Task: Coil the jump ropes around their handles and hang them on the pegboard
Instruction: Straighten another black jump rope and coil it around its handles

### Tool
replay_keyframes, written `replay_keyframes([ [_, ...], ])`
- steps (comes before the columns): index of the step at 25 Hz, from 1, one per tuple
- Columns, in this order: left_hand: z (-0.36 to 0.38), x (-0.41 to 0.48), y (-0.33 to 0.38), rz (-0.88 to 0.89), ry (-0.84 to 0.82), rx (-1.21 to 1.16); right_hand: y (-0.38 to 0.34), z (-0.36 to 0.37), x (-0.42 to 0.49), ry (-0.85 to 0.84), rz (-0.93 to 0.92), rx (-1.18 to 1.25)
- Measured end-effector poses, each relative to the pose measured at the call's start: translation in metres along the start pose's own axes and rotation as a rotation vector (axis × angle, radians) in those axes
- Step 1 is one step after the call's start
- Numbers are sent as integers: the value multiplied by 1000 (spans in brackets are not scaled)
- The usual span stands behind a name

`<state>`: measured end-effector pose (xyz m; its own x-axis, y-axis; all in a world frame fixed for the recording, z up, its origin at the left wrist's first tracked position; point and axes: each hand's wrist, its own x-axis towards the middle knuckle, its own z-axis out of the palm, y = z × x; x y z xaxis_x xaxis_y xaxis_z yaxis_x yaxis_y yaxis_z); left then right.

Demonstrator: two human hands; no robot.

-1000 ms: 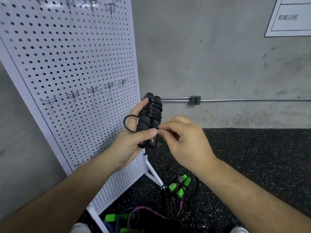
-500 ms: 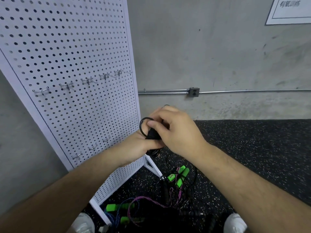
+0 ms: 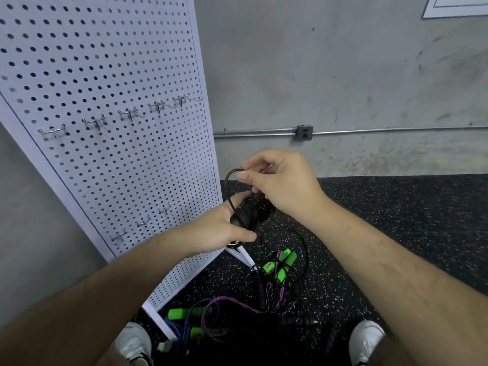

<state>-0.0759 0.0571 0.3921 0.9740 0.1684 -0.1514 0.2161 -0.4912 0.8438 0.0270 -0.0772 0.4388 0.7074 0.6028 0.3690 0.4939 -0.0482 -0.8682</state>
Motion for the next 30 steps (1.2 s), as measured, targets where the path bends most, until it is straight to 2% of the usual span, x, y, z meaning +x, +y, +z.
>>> replay_keyframes([
  [5,-8,4,-10,-15,27,202,10,-6,-1,-96,20,-141],
  [8,-6,4,-14,12,23,195,16,-6,-3,-123,33,-161],
  [12,-3,1,-13,47,139,95,18,-5,-5,-117,93,-83],
  [16,-9,-2,-15,57,323,43,22,-5,-7,-130,303,42],
  [19,-8,-6,-21,106,312,-22,30,4,-8,-137,406,165],
  [21,-5,-10,-21,121,292,-25,37,11,-11,-113,375,188],
  [25,-8,-10,-24,107,374,-227,42,21,-17,-129,218,8],
  [30,-11,-12,-43,25,313,-217,48,40,-26,-204,211,8],
])
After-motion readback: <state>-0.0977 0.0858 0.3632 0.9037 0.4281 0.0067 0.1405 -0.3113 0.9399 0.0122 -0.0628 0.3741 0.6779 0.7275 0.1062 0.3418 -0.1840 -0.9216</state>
